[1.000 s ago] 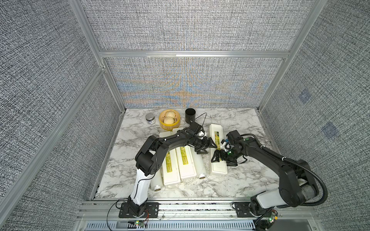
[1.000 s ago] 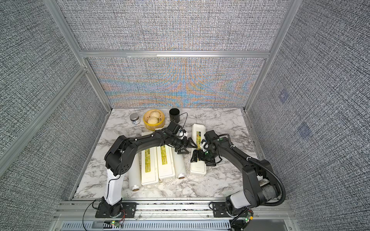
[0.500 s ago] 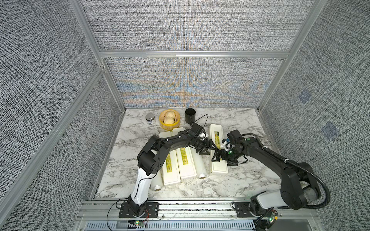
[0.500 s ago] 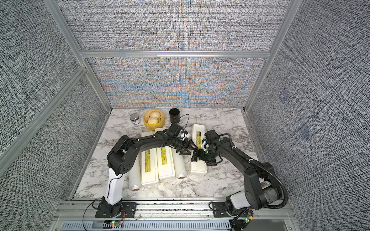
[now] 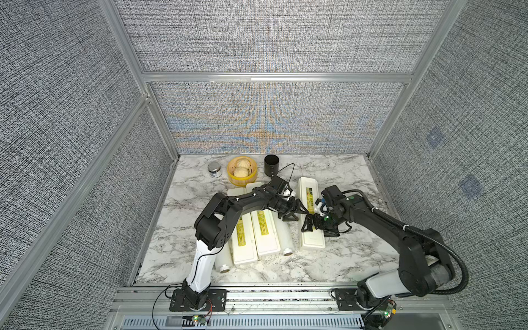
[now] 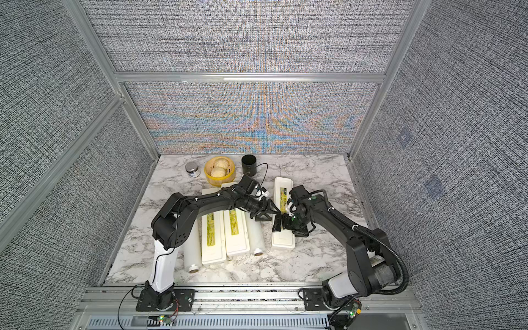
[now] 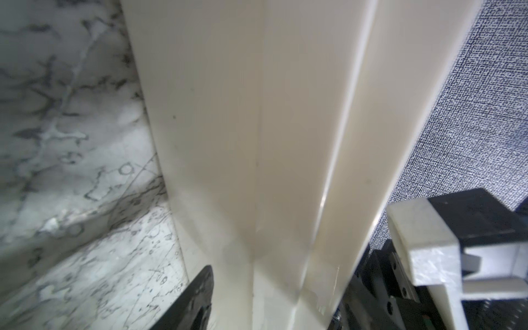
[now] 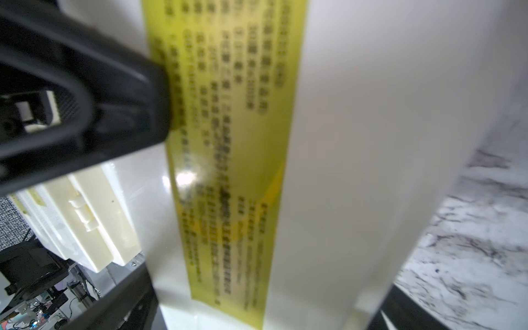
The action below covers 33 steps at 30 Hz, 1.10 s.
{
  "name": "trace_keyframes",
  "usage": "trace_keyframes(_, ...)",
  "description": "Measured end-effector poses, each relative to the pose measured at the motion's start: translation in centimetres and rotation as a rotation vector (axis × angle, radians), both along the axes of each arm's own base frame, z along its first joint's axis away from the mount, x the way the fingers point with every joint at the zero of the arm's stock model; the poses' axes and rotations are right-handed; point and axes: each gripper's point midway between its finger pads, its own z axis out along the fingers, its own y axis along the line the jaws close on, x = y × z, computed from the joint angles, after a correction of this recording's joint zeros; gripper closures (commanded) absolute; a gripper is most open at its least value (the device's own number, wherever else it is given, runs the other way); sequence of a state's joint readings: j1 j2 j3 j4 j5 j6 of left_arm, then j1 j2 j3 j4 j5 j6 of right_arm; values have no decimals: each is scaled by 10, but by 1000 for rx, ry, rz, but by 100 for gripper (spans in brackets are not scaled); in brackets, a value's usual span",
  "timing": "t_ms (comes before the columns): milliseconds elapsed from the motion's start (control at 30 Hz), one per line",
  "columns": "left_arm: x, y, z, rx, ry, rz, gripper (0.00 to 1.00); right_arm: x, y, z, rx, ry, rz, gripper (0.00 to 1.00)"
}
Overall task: Put plastic wrap rolls into dispensers
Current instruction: Close the lid on the plastic wrap cutting box.
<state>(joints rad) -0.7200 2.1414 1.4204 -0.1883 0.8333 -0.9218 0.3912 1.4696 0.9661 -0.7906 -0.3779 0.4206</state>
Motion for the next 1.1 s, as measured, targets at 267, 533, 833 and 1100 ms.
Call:
trace_keyframes(267, 0, 0, 3, -8, -2, 1, 27, 3, -1, 8, -77, 24, -50, 1)
trace_keyframes(533, 1, -4, 9, -47, 2, 6, 22, 6, 0, 8, -142, 47, -94, 1)
trace_keyframes(833, 2, -2, 16, -64, -6, 8, 22, 8, 10, 20, -119, 10, -110, 1)
trace_keyframes(1100, 1, 0, 17, -78, 3, -4, 22, 9, 13, 14, -109, 3, -99, 1)
